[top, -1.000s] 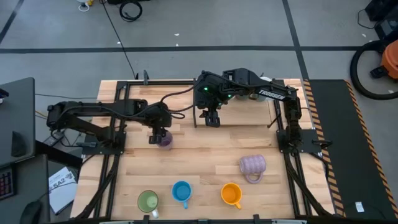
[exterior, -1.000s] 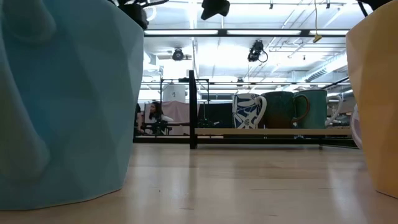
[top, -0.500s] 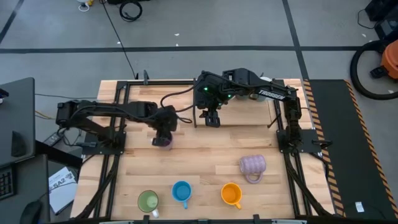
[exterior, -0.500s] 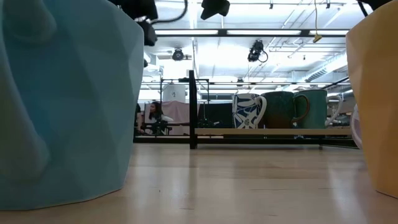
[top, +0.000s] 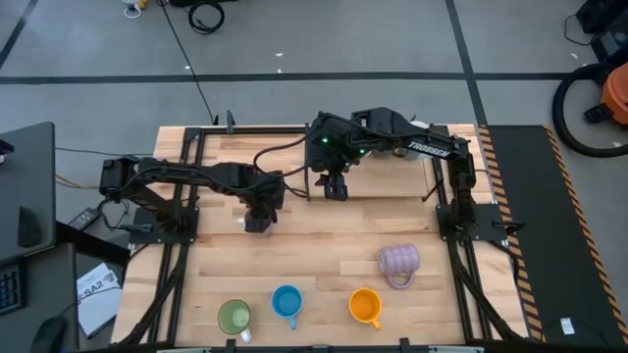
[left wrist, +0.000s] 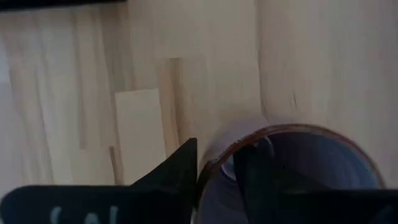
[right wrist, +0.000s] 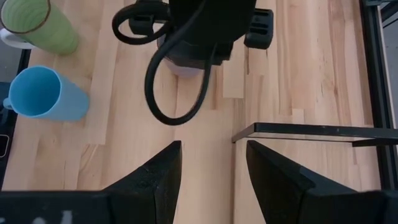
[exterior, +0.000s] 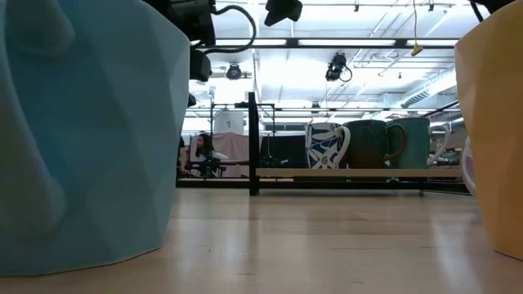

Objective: Place coffee mugs
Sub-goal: Put the purple mug on the shelf

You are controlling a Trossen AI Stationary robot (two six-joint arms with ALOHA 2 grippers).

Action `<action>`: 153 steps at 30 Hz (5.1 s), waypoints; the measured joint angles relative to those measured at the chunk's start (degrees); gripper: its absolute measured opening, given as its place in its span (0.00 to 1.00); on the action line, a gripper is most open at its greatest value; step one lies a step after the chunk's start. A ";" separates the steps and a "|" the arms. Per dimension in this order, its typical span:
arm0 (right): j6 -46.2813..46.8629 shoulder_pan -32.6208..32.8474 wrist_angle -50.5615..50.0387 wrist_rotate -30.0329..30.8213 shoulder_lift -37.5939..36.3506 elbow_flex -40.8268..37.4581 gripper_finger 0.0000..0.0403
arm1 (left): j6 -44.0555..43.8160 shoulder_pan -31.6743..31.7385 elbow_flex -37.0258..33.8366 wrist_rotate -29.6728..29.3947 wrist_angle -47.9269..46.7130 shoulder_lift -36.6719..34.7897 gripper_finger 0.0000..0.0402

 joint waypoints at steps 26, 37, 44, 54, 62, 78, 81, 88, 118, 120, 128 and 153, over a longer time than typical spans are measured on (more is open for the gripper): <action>1.68 0.00 -7.83 5.64 -1.36 0.00 0.46 | -74.59 -0.04 -0.04 -3.56 -0.99 0.08 0.09; -0.31 0.00 -7.48 5.64 -1.36 0.00 0.46 | -87.13 -0.73 -0.04 -4.07 -0.26 0.08 0.10; -0.10 0.00 -7.42 5.64 -1.36 0.00 0.46 | -87.72 -0.76 -0.04 -1.97 -0.25 0.08 0.11; -0.07 0.00 -7.42 5.64 -1.40 0.00 0.46 | -87.72 -0.76 -0.04 -1.25 -0.18 0.08 0.24; -0.07 0.00 -7.42 5.64 -1.40 0.00 0.46 | -88.43 -1.10 -0.04 0.42 0.54 0.08 0.33; -0.02 0.00 -7.56 5.62 -1.40 0.00 0.46 | -92.23 -7.57 -0.04 8.63 5.16 0.08 0.34; 0.02 0.00 -7.55 5.62 -1.40 0.00 0.46 | -91.92 -8.24 -0.04 8.95 5.20 -0.11 0.34; 1.92 0.00 -7.47 5.62 -1.40 0.00 0.46 | -84.39 -8.74 -0.04 9.48 4.92 -4.26 0.34; 24.39 4.31 14.29 4.87 0.09 -12.29 0.46 | -42.21 -4.72 -0.02 -0.14 -2.94 -23.64 0.34; 26.02 4.61 17.65 5.45 0.04 -15.24 0.46 | -42.20 -4.72 -0.04 -0.14 -3.75 -23.57 0.34; 30.15 6.01 28.33 5.67 0.13 -25.31 0.46 | -42.15 -4.72 -0.04 -0.14 -5.62 -23.57 0.34; 40.20 8.50 48.33 13.86 0.02 -42.86 0.46 | -42.43 -4.74 -0.04 -0.14 -5.60 -23.55 0.34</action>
